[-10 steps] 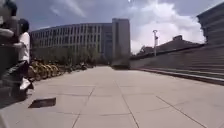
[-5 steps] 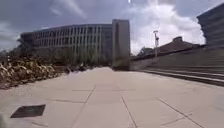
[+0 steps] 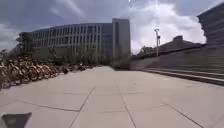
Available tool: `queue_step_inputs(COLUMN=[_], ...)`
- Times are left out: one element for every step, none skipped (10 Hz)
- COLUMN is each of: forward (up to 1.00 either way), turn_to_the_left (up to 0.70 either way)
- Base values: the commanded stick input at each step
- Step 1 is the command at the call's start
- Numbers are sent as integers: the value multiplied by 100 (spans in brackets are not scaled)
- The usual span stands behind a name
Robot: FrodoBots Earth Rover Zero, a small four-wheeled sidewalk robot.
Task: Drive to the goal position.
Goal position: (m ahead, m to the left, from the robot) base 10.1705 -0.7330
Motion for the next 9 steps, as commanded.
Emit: queue_step_inputs(forward=[70, 70, 70, 70, 70, 70, 70, 70, 70], turn_to_the_left=[0, 0, 0, 0, 0, 0, 0, 0, 0])
